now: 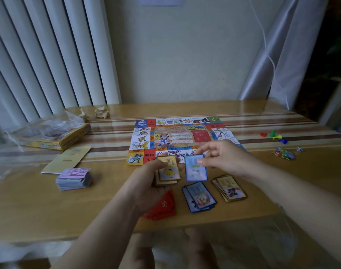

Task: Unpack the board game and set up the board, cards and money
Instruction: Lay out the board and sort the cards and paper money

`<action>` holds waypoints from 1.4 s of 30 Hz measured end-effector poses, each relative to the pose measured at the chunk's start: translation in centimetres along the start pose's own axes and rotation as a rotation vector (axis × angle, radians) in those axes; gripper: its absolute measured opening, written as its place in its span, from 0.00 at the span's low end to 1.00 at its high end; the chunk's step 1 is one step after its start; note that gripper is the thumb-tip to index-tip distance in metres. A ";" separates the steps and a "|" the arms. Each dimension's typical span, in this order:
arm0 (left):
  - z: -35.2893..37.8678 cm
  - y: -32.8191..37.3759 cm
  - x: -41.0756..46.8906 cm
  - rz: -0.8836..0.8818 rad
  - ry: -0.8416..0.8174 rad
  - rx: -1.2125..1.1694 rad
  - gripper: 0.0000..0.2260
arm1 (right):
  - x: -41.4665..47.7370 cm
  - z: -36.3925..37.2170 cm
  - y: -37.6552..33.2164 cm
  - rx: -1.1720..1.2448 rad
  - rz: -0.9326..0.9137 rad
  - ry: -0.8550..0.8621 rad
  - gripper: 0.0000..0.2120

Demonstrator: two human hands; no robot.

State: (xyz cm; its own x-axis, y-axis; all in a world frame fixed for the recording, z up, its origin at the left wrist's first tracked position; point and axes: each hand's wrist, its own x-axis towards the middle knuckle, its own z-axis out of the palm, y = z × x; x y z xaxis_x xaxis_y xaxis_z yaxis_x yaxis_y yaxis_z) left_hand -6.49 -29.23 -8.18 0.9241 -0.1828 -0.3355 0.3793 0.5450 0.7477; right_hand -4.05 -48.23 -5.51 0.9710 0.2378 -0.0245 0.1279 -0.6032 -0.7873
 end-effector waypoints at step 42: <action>2.0 -1.9 0.4 0.160 -0.037 0.332 0.06 | -0.7 1.5 1.5 0.324 0.071 0.080 0.09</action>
State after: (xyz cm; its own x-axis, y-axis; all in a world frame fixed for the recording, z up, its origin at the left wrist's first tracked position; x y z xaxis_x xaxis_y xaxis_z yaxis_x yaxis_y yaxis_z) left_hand -6.74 -31.97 -8.65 0.9716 -0.1497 -0.1832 0.2188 0.2746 0.9363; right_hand -4.79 -48.15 -7.55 0.9896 0.1359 -0.0482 0.0009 -0.3398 -0.9405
